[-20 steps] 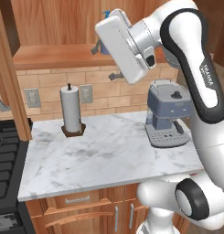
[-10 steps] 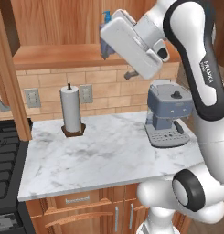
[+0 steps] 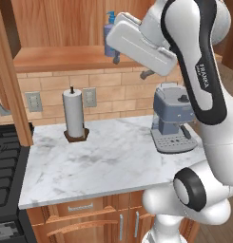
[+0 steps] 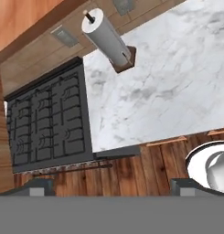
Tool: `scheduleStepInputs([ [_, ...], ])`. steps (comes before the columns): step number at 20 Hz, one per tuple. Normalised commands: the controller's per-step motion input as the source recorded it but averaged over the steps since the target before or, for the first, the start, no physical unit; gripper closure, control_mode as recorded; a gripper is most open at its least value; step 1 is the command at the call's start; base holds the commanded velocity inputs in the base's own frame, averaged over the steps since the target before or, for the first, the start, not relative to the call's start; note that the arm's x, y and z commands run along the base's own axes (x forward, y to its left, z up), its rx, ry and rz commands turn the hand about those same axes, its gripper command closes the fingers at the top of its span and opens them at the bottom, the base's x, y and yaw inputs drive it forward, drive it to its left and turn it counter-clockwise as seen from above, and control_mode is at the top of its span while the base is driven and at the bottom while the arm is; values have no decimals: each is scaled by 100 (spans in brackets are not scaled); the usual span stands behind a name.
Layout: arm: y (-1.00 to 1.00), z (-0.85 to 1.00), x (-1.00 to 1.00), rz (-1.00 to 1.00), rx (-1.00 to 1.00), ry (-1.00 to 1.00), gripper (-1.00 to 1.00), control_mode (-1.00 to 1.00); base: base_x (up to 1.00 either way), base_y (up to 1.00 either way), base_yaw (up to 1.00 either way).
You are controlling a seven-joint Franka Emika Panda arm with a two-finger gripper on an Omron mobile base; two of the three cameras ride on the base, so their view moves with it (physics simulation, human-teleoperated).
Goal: Open the cabinet. Pick the soap dispenser and place it next to the sink. Then close the cabinet.
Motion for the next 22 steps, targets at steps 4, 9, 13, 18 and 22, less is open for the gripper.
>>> scheduleStepInputs([
  [4,-18,0,1,-5,-18,-9,-100,-100,0,0,0],
  [9,-20,-6,0,-2,-19,-18,-100,-100,0,0,0],
  [13,-18,-8,0,-1,-19,-28,-100,-100,0,0,0],
  [18,-16,-9,9,0,-13,-32,-100,-100,0,0,0],
  [22,-9,2,31,0,0,-13,-100,-100,0,0,0],
])
